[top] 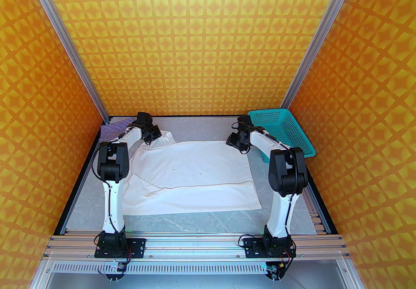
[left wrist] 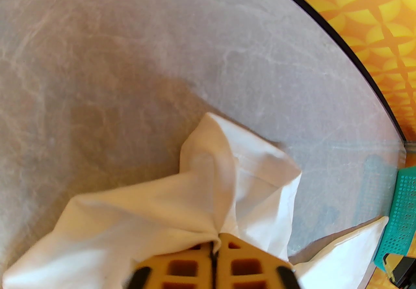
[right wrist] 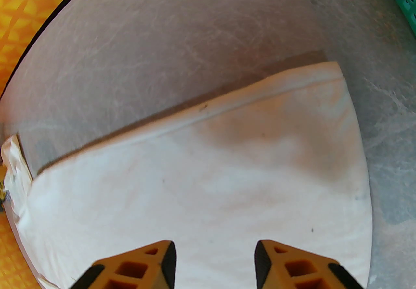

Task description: Fold and stack the mixed laundry pile

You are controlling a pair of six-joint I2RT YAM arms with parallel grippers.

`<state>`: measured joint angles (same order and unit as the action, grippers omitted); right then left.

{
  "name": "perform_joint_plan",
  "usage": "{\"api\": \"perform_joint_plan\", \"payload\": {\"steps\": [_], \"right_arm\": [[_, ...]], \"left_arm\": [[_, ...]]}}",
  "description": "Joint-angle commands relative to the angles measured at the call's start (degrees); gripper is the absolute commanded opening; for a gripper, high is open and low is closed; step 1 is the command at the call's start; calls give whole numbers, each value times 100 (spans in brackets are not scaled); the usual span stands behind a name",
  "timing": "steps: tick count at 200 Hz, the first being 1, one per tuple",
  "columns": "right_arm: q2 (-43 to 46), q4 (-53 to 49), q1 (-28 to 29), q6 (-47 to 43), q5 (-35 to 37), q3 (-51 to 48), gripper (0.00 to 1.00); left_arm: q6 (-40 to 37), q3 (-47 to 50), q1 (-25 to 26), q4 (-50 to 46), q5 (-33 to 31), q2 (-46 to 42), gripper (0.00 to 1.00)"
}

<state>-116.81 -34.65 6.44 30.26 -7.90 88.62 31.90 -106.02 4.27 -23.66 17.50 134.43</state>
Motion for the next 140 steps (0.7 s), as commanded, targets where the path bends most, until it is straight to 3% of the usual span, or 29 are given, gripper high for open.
{"api": "perform_joint_plan", "payload": {"steps": [1, 50, 82, 140], "right_arm": [[-200, 80, -108, 439, 141, 250, 45], [-732, -335, -116, 224, 935, 950, 46], [-1186, -588, -195, 355, 1031, 1560, 48], [-2097, -1177, -224, 591, 1017, 2657, 46]], "left_arm": [[235, 316, -65, 796, 116, -252, 0], [792, 989, -380, 2112, 506, -727, 0], [1102, 1237, -515, 2608, 841, -839, 0], [996, 1128, -532, 2463, 975, -791, 0]]}}
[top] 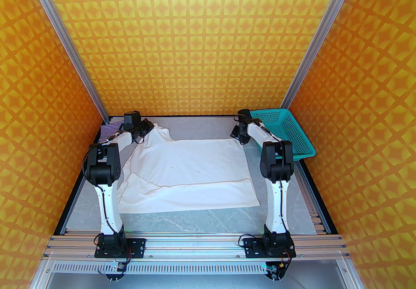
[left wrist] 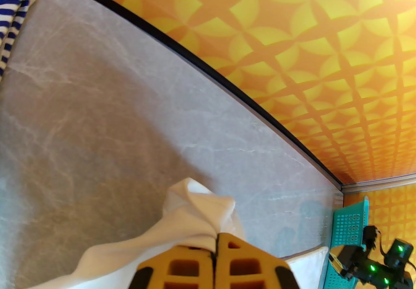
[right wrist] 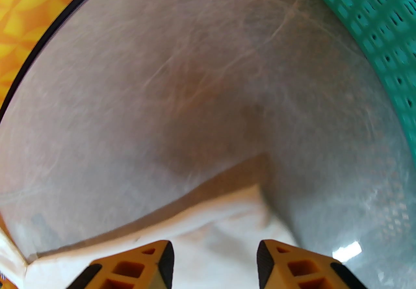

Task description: Fold and stack the mixed laundry pile

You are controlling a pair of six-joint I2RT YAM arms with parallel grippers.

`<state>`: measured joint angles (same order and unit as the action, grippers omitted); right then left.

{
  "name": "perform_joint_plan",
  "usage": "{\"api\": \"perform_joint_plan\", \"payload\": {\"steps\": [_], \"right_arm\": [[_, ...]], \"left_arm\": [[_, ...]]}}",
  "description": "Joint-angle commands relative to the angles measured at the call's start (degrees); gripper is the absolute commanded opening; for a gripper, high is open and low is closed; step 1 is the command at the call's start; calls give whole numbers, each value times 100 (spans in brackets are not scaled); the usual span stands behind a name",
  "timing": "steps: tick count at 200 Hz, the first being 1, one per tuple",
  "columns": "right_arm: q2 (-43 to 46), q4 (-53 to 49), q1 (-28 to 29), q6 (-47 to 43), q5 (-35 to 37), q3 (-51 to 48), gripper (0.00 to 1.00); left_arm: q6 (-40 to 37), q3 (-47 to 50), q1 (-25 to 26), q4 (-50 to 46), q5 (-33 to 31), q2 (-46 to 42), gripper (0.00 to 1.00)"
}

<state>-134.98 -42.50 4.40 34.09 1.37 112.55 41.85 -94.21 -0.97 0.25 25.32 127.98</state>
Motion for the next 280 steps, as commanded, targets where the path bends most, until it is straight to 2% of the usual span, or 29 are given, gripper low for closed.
{"api": "perform_joint_plan", "payload": {"steps": [1, 18, 26, 31, 36, 45, 75, 95, 125, 152, 177, 206, 218, 230, 247, 262, 280], "right_arm": [[-295, -392, -20, 210, 87, 265, 46], [-427, -455, -19, 238, 36, 430, 43], [-458, -461, -16, 239, 13, 473, 41], [-482, -452, -18, 233, 0, 478, 41], [-486, -459, -19, 231, 12, 484, 40], [-490, -437, -19, 230, 10, 487, 38], [-487, -399, -19, 223, -22, 497, 35], [-492, -351, -19, 215, -67, 493, 34], [-493, -314, -19, 234, -121, 498, 33], [-495, -286, -23, 239, -171, 505, 33], [-486, -277, -19, 240, -163, 485, 33], [-495, -243, -19, 249, -173, 464, 32], [-499, -221, -19, 261, -170, 452, 32], [-499, -169, -19, 274, -214, 430, 29], [-484, -111, -26, 270, -251, 404, 24], [-433, -71, -34, 210, -251, 365, 19], [-320, -67, -58, 140, -260, 300, 11]], "left_arm": [[0, -61, -8, 59, 192, -140, 0], [-111, -233, -8, -311, 203, -81, 0], [-184, -303, -17, -528, 169, -65, 15], [-221, -329, -29, -661, 107, -71, 30], [-259, -342, -41, -778, 23, -87, 35], [-377, -352, -66, -940, -132, -130, 40], [-808, -751, -114, -1806, -597, -44, 41], [-994, -1040, -105, -2227, -824, 123, 49], [-1331, -1519, -37, -2537, -829, 528, 51], [-1407, -1695, 73, -2238, -581, 716, 57], [-1560, -2010, 231, -2320, -523, 876, 58], [-1530, -2112, 291, -2398, -585, 1006, 57], [-1491, -2093, 289, -2383, -599, 1032, 53], [-1442, -2076, 291, -2327, -599, 1060, 43], [-1359, -1985, 300, -2124, -576, 1047, 17], [-1286, -1715, 301, -1664, -458, 894, 1], [-1206, -1332, 267, -1180, -351, 614, 0]]}}
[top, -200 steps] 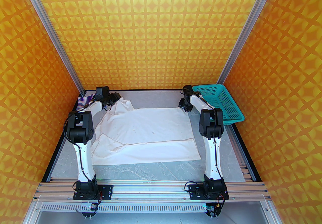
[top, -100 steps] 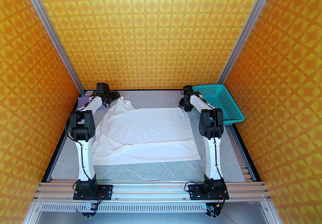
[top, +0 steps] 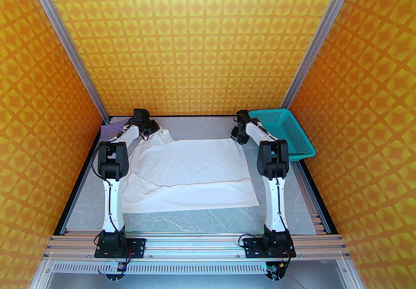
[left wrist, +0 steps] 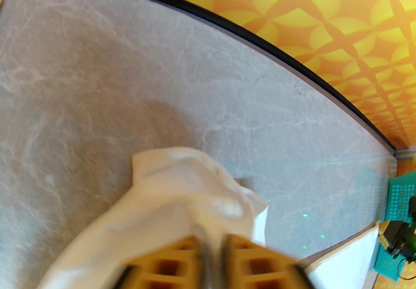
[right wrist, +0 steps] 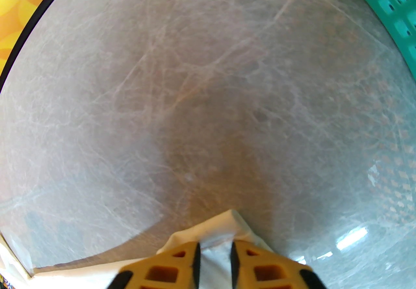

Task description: Fold and stack the mixed laundry pile

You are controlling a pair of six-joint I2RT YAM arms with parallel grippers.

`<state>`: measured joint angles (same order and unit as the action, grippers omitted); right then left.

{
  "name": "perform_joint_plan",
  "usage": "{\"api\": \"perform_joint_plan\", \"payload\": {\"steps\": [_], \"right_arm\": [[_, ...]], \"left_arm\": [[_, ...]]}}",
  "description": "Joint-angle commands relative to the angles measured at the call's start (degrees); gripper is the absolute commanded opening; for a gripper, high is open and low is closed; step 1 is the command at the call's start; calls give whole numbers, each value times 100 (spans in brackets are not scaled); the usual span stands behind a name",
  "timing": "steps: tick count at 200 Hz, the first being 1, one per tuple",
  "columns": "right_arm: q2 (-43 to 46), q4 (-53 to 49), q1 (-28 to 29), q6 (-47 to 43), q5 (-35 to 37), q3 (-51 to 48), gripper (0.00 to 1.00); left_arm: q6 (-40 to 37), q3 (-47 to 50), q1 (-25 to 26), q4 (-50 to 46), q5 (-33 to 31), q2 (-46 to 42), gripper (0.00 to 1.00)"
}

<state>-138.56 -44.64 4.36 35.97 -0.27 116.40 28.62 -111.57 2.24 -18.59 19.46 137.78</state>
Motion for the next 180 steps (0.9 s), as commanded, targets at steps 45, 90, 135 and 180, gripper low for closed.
{"api": "perform_joint_plan", "payload": {"steps": [45, 90, 135, 180], "right_arm": [[487, 311, -170, -151, -142, -482, 9], [717, 377, -190, -183, -5, -597, 33], [147, 41, -192, -248, 116, -23, 36], [-401, -283, -190, -190, 146, 595, 38]], "left_arm": [[155, 939, -188, 1156, 658, -918, 0], [141, 1246, -283, 1212, 703, -1161, 0], [139, 1269, -287, 1216, 758, -1130, 0], [59, 1274, -321, 1112, 758, -1127, 0]]}}
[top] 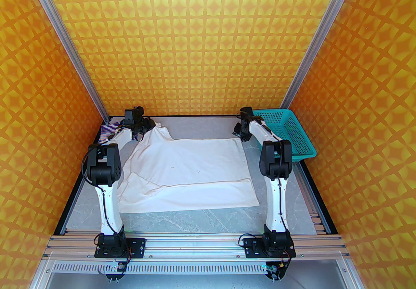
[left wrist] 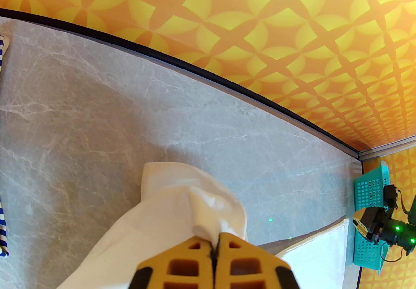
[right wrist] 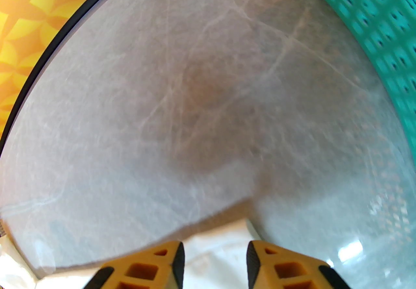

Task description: Fold and stack the mixed laundry pile

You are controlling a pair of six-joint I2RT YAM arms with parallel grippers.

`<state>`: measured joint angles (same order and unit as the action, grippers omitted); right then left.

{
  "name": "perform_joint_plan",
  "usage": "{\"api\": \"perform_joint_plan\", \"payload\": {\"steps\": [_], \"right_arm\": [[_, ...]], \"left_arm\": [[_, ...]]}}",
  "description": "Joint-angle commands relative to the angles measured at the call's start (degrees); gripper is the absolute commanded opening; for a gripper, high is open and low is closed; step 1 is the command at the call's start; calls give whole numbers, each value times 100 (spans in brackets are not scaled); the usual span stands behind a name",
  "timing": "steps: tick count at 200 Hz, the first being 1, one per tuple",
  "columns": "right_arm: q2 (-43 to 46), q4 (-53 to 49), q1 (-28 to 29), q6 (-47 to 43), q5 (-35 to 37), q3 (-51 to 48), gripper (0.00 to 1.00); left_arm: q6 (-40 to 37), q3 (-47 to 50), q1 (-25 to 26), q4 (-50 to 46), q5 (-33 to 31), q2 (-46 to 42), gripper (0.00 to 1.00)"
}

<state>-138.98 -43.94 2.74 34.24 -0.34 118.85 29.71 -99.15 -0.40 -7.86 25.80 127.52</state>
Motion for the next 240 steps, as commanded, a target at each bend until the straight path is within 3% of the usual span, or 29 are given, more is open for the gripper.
{"api": "perform_joint_plan", "payload": {"steps": [1, 43, 107, 163, 240], "right_arm": [[-372, -370, -28, -16, 159, 372, 38], [-716, -703, -26, -23, 252, 803, 30], [-648, -750, -28, -190, 207, 959, 0], [-237, -775, -28, -439, 166, 920, 0], [687, -231, -27, -638, -28, -159, 0]], "left_arm": [[-48, 34, -56, 34, 130, -103, 0], [-93, 62, -83, 10, 122, -126, 0], [-144, 148, -144, 30, 205, -230, 0], [-247, 632, -285, 108, 287, -647, 0], [-231, 1421, -331, 379, 437, -1202, 0]]}}
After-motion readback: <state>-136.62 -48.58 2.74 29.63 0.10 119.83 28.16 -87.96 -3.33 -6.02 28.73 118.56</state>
